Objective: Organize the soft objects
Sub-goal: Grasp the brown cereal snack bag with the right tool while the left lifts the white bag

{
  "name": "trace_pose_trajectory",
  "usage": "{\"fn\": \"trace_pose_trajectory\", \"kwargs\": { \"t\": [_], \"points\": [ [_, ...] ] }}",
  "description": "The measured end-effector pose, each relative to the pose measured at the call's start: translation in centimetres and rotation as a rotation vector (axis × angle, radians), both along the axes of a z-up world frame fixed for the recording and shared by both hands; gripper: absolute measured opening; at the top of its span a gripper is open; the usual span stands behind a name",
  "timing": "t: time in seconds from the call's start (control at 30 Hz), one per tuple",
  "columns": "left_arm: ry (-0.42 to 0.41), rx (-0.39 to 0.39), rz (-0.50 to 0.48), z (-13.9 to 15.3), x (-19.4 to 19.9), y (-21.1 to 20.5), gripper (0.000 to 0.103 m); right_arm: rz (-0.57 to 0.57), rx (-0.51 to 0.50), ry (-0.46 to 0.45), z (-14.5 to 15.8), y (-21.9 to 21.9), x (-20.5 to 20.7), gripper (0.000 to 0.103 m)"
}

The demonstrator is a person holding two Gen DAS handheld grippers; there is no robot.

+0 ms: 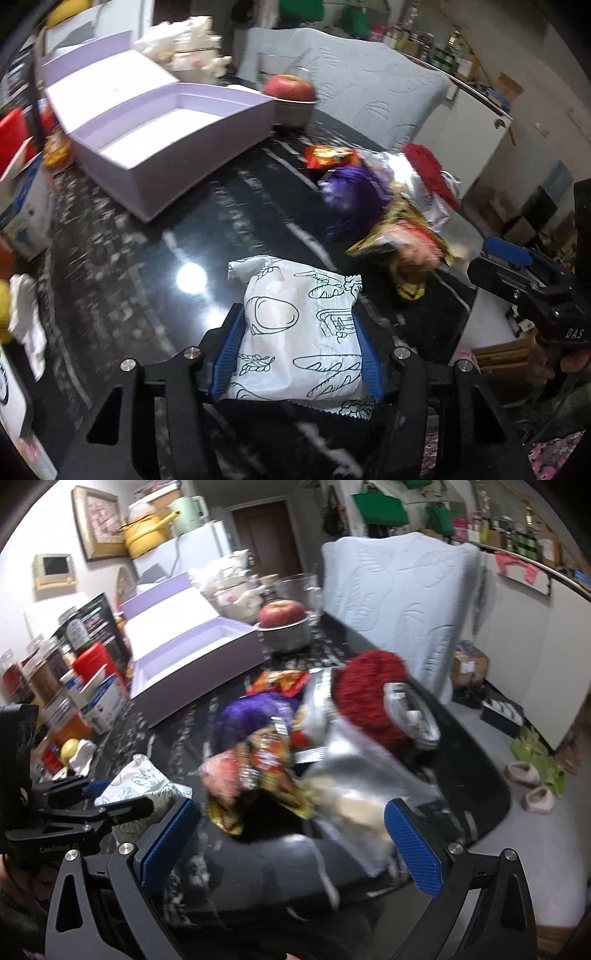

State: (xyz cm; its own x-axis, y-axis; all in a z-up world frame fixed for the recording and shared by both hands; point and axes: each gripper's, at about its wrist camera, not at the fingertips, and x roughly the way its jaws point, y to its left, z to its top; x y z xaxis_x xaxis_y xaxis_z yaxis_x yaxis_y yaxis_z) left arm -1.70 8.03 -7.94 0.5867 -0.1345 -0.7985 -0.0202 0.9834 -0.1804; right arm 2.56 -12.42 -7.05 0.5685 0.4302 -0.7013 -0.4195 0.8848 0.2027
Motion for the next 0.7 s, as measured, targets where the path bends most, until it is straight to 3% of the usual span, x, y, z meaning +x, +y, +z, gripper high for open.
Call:
{"fn": "trace_pose_trajectory", "kwargs": {
  "t": [0.37, 0.63, 0.7],
  "points": [
    [-0.003, -0.025, 0.085, -0.6, -1.4, 2.4, 0.056, 0.083, -0.038, -0.026, -1.0, 4.0, 0.9, 0.103],
    [-0.008, -0.038, 0.098, -0.7, -1.7, 2.9, 0.056, 0.1, -0.137, -0.067, -2.3, 6.4, 1.7, 0.103],
    [-0.008, -0.041, 0.101, -0.7, -1.7, 3.1, 0.056, 0.113, -0.143, -0.068, -2.7, 6.7, 1.7, 0.091]
  ]
}}
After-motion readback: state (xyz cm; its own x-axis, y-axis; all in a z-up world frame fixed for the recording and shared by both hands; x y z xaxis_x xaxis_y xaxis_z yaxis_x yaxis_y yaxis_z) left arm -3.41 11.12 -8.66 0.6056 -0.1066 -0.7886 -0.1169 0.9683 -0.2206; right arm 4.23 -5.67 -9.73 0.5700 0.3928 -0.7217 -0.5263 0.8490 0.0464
